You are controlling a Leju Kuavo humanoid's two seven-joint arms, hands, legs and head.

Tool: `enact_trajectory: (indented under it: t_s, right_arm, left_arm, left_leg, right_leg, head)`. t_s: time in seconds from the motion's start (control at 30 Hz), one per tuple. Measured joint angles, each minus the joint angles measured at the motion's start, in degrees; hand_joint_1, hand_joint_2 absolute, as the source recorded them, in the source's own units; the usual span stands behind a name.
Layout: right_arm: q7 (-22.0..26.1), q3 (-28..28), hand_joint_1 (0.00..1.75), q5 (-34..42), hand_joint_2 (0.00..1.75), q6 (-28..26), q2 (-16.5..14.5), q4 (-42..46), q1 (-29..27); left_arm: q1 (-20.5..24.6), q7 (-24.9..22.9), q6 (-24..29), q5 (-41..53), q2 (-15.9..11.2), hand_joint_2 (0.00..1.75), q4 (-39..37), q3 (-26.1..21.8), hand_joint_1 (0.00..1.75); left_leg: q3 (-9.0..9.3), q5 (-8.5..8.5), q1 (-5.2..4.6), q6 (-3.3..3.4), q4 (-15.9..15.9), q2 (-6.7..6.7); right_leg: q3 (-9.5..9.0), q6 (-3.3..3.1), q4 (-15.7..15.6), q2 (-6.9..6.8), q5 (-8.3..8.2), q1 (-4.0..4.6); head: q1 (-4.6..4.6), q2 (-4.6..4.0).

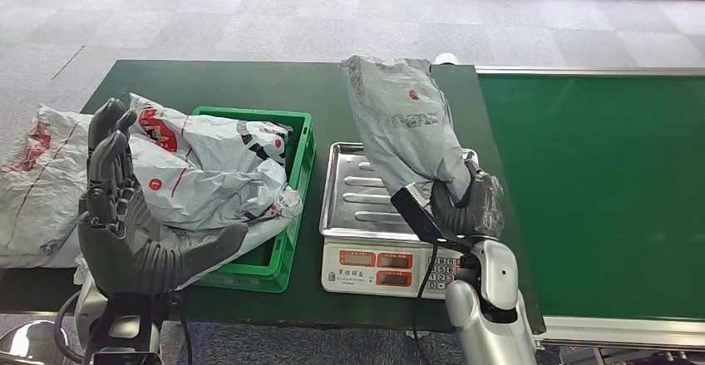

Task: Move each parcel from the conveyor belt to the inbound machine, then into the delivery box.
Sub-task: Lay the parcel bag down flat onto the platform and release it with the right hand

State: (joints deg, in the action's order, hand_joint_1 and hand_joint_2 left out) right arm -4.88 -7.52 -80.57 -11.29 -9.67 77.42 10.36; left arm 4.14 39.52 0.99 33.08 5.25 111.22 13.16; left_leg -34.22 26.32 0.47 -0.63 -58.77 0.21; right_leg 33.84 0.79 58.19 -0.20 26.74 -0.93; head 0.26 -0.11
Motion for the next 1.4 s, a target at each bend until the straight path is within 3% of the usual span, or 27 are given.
enact_trajectory:
  t_s: [0.4, 0.43, 0.53, 0.57, 1.1, 1.3, 1.4]
  right_arm:
    - [-1.7, -4.6, 1.75, 2.1, 1.75, 0.2, 2.4, -4.6, -0.4]
    - [-1.7, -4.7, 1.40, 2.1, 1.75, 0.3, 2.5, -4.8, -0.4]
    - [-2.0, -4.9, 0.09, 2.1, 1.75, 0.4, 2.7, -5.1, -0.4]
    - [-2.1, -5.0, 0.00, 2.1, 1.75, 0.6, 2.8, -5.3, -0.4]
    - [0.7, -6.7, 0.00, 7.2, 1.75, 2.0, 3.7, -6.5, -0.3]
    - [8.0, -8.9, 0.00, 14.0, 1.75, 3.7, 3.8, -7.5, 0.6]
    - [12.2, -10.6, 0.00, 17.1, 1.75, 0.6, 3.8, -7.0, 1.1]
  left_arm:
    - [1.0, 0.5, 0.4, -1.7, -1.5, 1.75, -3.0, 0.0, 0.00]
    - [1.0, 0.6, 0.4, -1.7, -1.5, 1.75, -3.2, 0.0, 0.00]
    - [1.2, 0.6, 0.4, -1.7, -1.7, 1.75, -3.7, 0.0, 0.00]
    - [1.2, 0.6, 0.4, -1.7, -1.7, 1.75, -3.9, 0.0, 0.00]
    - [2.3, 0.5, 1.2, -2.6, -2.6, 1.75, -7.3, 0.0, 0.00]
    - [3.6, -0.6, 2.0, -3.6, -2.9, 1.75, -10.8, -0.6, 0.00]
    - [4.5, -0.8, 2.1, -3.7, -3.0, 1.75, -13.1, -1.4, 0.00]
  left_leg:
    - [-0.06, 0.05, -0.04, 0.04, 0.0, 0.04]
    - [-0.06, 0.05, -0.04, 0.04, 0.0, 0.04]
    - [-0.06, 0.05, -0.03, 0.04, 0.0, 0.06]
    - [-0.06, 0.05, -0.03, 0.04, 0.0, 0.06]
    - [-0.08, 0.05, -0.03, 0.04, 0.0, 0.06]
    - [-0.08, 0.03, -0.02, 0.02, 0.0, 0.06]
    - [-0.07, 0.01, -0.02, 0.00, 0.0, 0.06]
  right_leg:
    - [0.11, 0.01, 0.0, 0.05, 0.00, -0.07]
    - [0.11, 0.01, 0.0, 0.05, 0.00, -0.07]
    - [0.12, 0.01, 0.0, 0.05, 0.00, -0.05]
    - [0.12, 0.01, 0.0, 0.05, 0.00, -0.05]
    - [0.13, 0.01, 0.0, 0.07, 0.00, -0.06]
    - [0.12, 0.01, 0.0, 0.06, -0.01, -0.04]
    - [0.12, 0.00, 0.0, 0.06, -0.01, -0.04]
  head:
    - [0.00, 0.00]
    - [0.00, 0.00]
    - [0.00, 0.00]
    - [0.00, 0.00]
    - [0.00, 0.00]
    - [0.00, 0.00]
    - [0.00, 0.00]
